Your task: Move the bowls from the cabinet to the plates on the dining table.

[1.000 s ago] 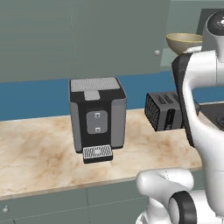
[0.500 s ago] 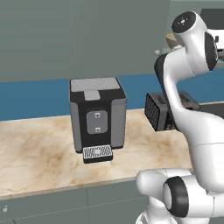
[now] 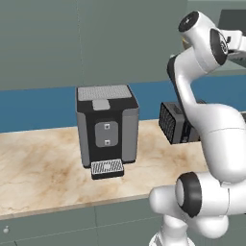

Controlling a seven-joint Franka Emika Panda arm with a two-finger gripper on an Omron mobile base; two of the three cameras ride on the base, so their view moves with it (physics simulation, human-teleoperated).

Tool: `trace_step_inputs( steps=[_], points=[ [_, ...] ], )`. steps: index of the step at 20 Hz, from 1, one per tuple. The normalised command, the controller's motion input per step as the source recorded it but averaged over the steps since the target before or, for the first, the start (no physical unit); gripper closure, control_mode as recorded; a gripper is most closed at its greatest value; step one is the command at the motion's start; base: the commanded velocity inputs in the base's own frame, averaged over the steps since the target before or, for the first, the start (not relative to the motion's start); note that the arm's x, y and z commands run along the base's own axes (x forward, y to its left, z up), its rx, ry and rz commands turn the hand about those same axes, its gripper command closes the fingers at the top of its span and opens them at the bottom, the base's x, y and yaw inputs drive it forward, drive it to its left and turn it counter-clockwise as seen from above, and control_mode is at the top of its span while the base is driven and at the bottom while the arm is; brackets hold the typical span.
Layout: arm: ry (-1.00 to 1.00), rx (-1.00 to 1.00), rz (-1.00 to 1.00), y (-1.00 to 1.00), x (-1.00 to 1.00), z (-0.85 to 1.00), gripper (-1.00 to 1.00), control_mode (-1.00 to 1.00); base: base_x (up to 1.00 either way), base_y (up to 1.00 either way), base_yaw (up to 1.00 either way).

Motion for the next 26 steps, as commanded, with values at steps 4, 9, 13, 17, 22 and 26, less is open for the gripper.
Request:
trace_step_inputs(
  steps=[4, 9, 13, 17, 22, 26],
  points=[
    [0.00, 0.00, -0.16, -0.33, 0.31, 0.00, -1.00, -1.00, 0.00, 0.00, 0.00],
    [0.00, -0.01, -0.15, -0.29, 0.26, 0.00, -1.00, -1.00, 0.00, 0.00, 0.00],
    [0.00, 0.00, -0.14, -0.28, 0.13, 0.00, -1.00, -1.00, 0.00, 0.00, 0.00],
    [0.00, 0.00, -0.13, -0.31, 0.01, 0.00, -1.00, -1.00, 0.00, 0.00, 0.00],
    [0.00, 0.00, -0.12, -0.36, 0.00, 0.00, -1.00, -1.00, 0.00, 0.00, 0.00],
    [0.00, 0.00, -0.12, -0.36, 0.00, 0.00, -1.00, -1.00, 0.00, 0.00, 0.00]
  ],
)
